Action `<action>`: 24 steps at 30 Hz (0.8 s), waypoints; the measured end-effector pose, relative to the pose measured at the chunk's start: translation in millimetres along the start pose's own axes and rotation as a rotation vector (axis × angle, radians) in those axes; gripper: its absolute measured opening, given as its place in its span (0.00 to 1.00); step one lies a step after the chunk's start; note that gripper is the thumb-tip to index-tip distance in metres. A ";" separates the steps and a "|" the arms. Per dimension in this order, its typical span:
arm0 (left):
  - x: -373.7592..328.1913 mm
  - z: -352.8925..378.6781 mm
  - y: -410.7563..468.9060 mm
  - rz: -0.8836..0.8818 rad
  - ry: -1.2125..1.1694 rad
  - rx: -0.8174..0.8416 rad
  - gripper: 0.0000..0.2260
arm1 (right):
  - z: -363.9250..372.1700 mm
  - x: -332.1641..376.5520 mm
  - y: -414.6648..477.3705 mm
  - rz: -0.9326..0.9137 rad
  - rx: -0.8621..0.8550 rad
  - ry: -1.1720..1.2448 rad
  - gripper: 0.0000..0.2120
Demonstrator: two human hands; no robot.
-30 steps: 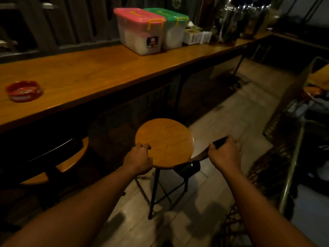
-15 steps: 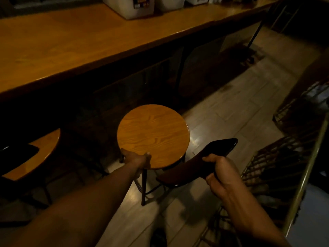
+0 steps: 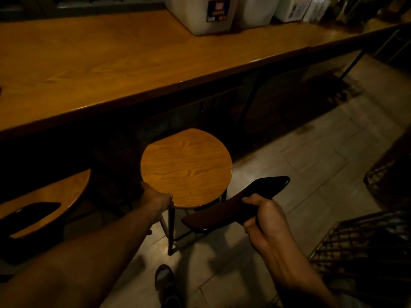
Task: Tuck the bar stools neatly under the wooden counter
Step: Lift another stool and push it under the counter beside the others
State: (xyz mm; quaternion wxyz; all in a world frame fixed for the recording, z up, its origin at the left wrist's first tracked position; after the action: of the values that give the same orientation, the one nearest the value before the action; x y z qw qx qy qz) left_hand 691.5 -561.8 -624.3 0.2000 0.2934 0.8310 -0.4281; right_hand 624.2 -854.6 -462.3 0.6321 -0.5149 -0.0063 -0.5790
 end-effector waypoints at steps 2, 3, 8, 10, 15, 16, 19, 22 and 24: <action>-8.2 -17.8 17.1 -0.005 0.039 -0.051 0.45 | 25.0 -7.2 9.2 0.016 0.012 0.004 0.14; -13.3 -25.0 23.6 -0.009 0.039 -0.068 0.42 | 37.5 -9.8 13.6 0.019 0.018 0.000 0.14; -28.2 -50.8 55.7 -0.023 0.005 -0.127 0.19 | 92.8 -18.6 26.9 0.046 0.056 -0.075 0.13; -33.2 -57.8 66.7 -0.013 0.000 -0.121 0.15 | 108.0 -21.5 32.4 0.050 0.061 -0.091 0.16; -39.5 -66.4 78.1 -0.029 -0.031 -0.057 0.17 | 125.4 -19.9 36.1 0.071 0.100 -0.149 0.10; -42.1 -65.5 77.0 -0.023 -0.033 -0.042 0.17 | 125.4 -18.3 35.4 0.094 0.109 -0.151 0.09; -57.9 -64.3 66.0 0.016 0.011 -0.002 0.13 | 117.2 -1.3 38.5 0.122 0.064 -0.135 0.11; -81.5 -67.5 43.2 0.080 0.130 0.052 0.15 | 109.2 42.2 53.0 -0.059 0.039 -0.372 0.20; -96.7 -66.8 19.3 0.115 0.199 0.133 0.27 | 114.8 62.4 59.6 -0.181 0.116 -0.749 0.29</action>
State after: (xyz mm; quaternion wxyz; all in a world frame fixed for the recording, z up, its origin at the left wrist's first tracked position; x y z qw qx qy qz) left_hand 771.1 -528.2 -542.4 0.1209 0.3944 0.7983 -0.4388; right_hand 756.3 -836.2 -409.1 0.5605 -0.6515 -0.3145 -0.4031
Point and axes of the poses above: each hand's wrist, its own y-axis towards the middle knuckle, its own z-axis out of the palm, x = y × z, the point moved 8 cm from there along y, towards the middle knuckle, and after that the axes turned 13 degrees about y, right-handed, at the moved point
